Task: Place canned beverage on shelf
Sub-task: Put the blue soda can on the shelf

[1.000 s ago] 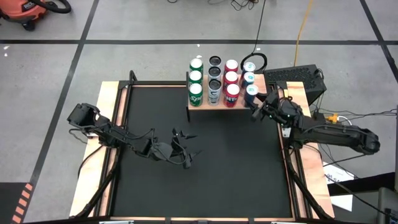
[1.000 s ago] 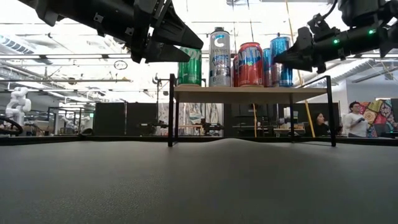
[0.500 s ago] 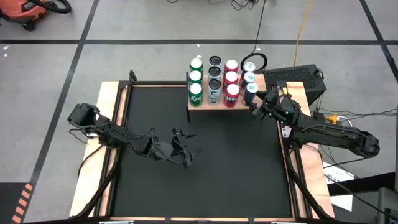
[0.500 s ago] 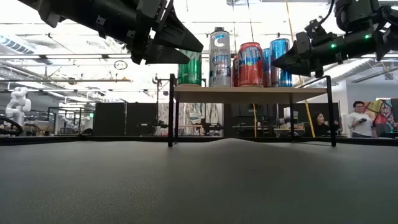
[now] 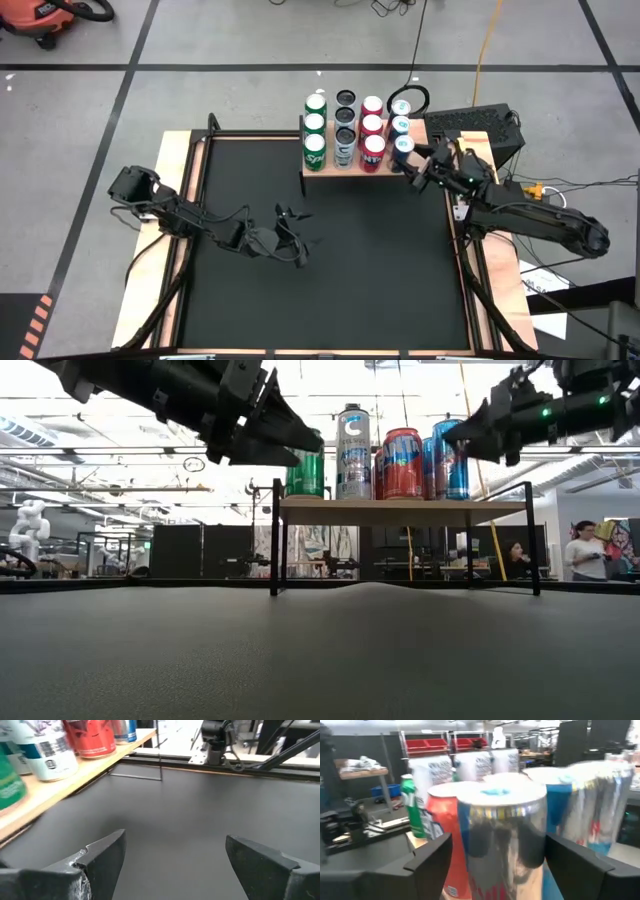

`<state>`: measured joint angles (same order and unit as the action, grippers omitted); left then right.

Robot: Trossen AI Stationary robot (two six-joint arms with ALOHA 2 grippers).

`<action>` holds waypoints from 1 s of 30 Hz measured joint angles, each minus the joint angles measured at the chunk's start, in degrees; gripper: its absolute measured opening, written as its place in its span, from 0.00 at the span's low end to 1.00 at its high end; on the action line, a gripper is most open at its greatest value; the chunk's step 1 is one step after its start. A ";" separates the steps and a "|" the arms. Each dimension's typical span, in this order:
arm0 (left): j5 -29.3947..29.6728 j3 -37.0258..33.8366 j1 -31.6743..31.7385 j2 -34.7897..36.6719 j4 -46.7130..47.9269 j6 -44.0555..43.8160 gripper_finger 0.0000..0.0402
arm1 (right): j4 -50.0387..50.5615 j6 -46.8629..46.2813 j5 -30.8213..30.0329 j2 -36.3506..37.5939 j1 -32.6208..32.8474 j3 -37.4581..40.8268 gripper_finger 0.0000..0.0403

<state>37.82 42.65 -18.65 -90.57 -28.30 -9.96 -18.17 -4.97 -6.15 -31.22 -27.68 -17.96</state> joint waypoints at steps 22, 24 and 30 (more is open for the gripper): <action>5.17 0.00 -1.35 15.33 4.05 10.43 0.69 | 9.38 5.27 1.51 3.83 14.83 -9.57 0.74; 4.75 -0.43 -1.27 15.27 4.28 10.32 0.69 | 10.79 4.12 1.77 3.06 16.19 -9.57 0.74; -4.83 -2.27 -1.11 11.39 5.01 9.23 0.69 | 18.70 -0.37 1.42 -0.73 23.03 -9.57 0.74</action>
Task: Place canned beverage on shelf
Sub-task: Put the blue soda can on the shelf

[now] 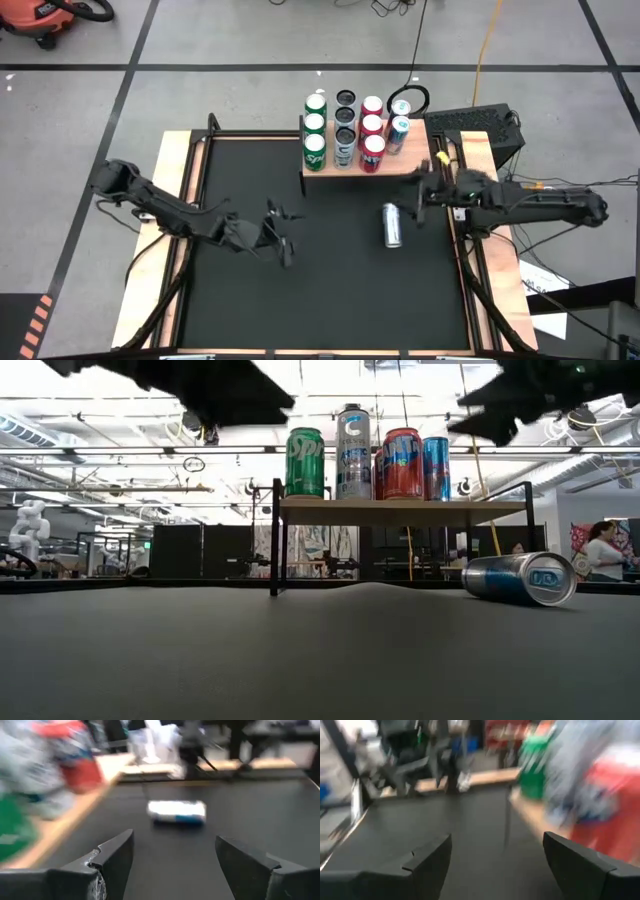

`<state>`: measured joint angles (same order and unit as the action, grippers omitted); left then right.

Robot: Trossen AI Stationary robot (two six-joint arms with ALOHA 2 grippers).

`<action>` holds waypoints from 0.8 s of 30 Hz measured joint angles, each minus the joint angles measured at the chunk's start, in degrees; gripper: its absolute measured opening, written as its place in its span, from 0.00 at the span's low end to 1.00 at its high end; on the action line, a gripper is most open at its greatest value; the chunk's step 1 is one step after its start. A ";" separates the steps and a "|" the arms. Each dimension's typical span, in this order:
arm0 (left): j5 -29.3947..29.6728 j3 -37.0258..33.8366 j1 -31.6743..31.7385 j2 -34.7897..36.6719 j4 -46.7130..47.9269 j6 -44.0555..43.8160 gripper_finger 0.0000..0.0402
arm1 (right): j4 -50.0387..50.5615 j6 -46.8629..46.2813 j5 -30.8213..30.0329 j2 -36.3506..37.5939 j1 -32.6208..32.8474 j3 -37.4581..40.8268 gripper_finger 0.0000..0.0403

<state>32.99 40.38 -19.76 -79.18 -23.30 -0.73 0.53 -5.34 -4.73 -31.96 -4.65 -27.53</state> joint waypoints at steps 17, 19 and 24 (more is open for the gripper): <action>-2.72 0.22 0.12 -12.32 -5.76 9.20 0.69 | 37.12 -11.04 -8.94 -14.34 17.65 -7.27 0.74; -2.69 0.22 0.15 -12.32 -5.78 10.16 0.69 | 41.03 -10.44 -8.90 -17.49 18.47 -10.08 0.74; -2.53 0.22 0.19 -12.32 -5.65 10.60 0.69 | 43.92 -6.71 -8.51 -25.36 20.05 -12.59 0.74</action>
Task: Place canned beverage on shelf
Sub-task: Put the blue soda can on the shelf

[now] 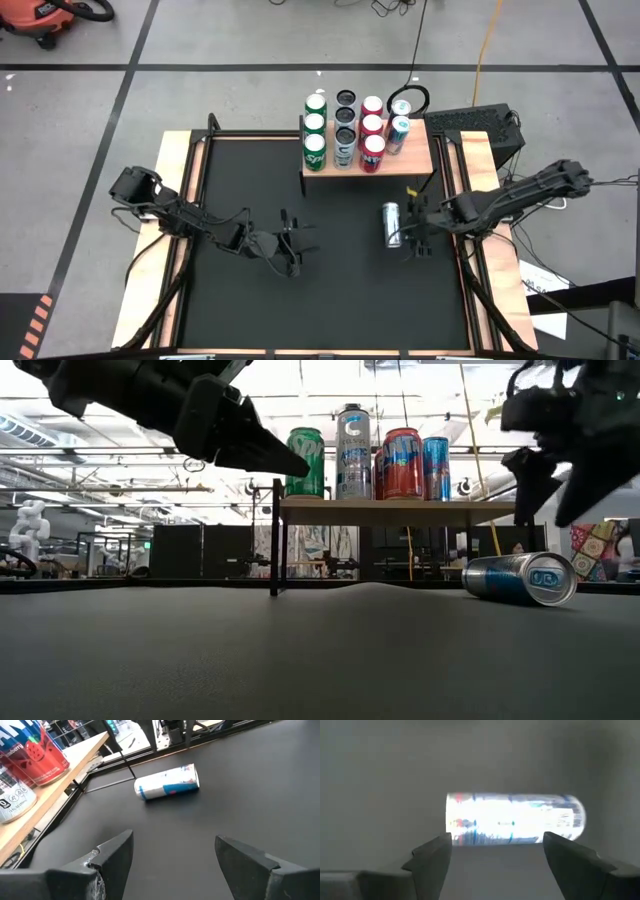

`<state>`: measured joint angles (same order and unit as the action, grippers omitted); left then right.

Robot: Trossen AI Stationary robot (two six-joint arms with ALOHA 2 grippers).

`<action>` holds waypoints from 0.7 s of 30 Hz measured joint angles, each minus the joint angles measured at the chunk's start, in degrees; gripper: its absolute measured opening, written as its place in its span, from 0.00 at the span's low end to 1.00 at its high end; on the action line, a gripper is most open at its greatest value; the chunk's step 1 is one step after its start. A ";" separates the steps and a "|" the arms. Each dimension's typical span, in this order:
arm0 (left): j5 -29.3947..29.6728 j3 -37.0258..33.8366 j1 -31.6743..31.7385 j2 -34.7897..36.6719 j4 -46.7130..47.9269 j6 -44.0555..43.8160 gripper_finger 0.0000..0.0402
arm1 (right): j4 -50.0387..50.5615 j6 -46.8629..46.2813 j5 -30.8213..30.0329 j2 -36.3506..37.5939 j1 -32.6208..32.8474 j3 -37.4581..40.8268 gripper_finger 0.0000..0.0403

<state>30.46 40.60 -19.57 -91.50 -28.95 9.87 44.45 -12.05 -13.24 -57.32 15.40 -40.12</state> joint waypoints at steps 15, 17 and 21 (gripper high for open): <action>0.00 0.07 -0.04 0.00 1.79 -0.29 0.69 | 11.29 33.90 -4.95 -13.91 3.08 -7.56 0.74; 0.00 0.09 -0.04 0.00 2.35 -0.27 0.69 | 12.18 38.35 -4.96 -14.94 3.08 -7.63 0.74; 0.00 0.09 0.24 0.00 2.52 -0.09 0.69 | 11.97 50.78 -7.81 -18.15 3.11 -7.63 0.74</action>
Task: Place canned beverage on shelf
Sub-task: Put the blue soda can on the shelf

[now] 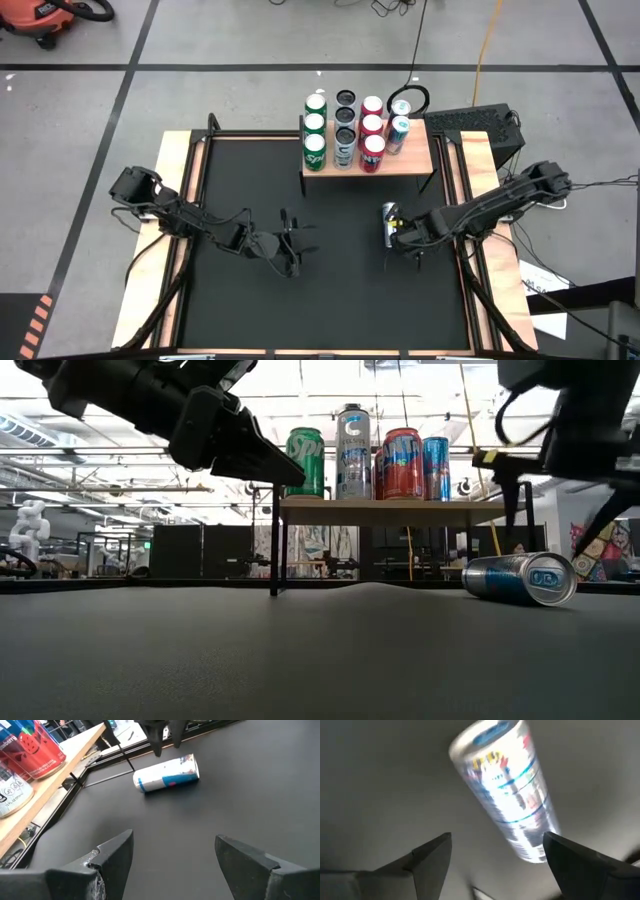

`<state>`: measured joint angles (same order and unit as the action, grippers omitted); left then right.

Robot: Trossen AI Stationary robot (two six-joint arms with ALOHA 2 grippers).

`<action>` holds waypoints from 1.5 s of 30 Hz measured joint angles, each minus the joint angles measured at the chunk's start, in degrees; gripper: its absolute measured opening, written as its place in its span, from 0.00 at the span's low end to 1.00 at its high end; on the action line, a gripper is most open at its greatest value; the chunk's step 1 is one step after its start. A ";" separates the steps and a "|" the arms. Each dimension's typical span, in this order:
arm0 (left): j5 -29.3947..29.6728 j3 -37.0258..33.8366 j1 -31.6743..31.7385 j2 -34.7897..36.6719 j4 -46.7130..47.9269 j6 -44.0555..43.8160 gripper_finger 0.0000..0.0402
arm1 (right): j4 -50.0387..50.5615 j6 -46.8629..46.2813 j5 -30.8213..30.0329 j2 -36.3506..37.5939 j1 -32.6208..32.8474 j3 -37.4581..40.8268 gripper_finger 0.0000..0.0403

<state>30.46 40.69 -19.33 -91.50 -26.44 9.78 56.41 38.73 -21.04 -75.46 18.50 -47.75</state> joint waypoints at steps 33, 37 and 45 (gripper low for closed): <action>-8.20 0.00 2.04 -0.20 -3.54 -4.93 0.69 | -46.44 -14.54 27.57 -0.83 0.39 -1.88 0.52; -17.90 0.00 2.05 -2.20 -9.78 -4.92 0.75 | -60.99 -15.63 33.31 1.55 0.37 1.00 0.52; -22.17 0.07 2.14 -6.85 -24.49 -1.24 0.95 | -73.12 -16.67 34.43 -0.86 0.22 3.16 0.52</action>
<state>8.29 40.76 -17.19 -98.35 -50.92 8.54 -16.70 22.06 13.39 -76.32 18.72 -44.59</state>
